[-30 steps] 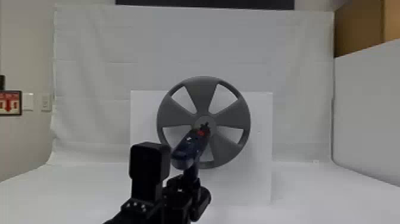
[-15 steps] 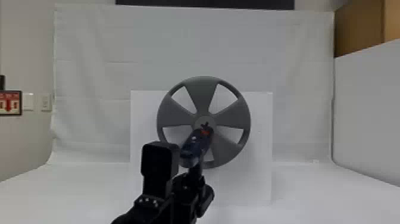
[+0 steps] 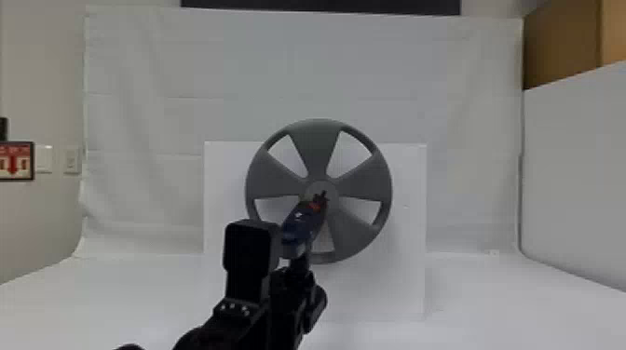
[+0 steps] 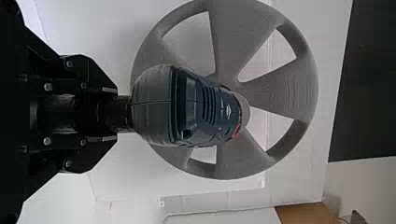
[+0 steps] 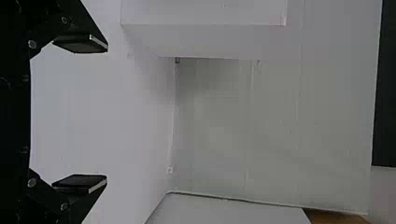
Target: Grasp the drill and bring into the middle of wheel
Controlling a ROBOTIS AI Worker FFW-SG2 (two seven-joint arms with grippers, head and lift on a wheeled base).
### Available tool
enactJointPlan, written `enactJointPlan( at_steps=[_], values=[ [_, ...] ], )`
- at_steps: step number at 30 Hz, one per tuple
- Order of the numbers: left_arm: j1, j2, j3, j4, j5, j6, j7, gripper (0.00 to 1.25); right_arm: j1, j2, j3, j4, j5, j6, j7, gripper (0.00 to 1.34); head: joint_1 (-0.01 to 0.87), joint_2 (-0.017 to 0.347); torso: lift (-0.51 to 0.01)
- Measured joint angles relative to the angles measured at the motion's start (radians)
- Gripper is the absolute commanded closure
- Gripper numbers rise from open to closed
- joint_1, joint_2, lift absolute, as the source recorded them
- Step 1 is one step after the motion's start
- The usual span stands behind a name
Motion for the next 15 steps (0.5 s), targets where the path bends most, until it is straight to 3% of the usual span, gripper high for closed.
enactJointPlan(
  at_steps=[15],
  values=[
    [-0.011, -0.005, 0.008, 0.018, -0.017, -0.005, 0.0, 1.22, 0.002, 0.0, -0.001, 0.0, -0.002, 0.002, 0.0, 0.29, 0.0, 0.0, -0.406]
  ],
)
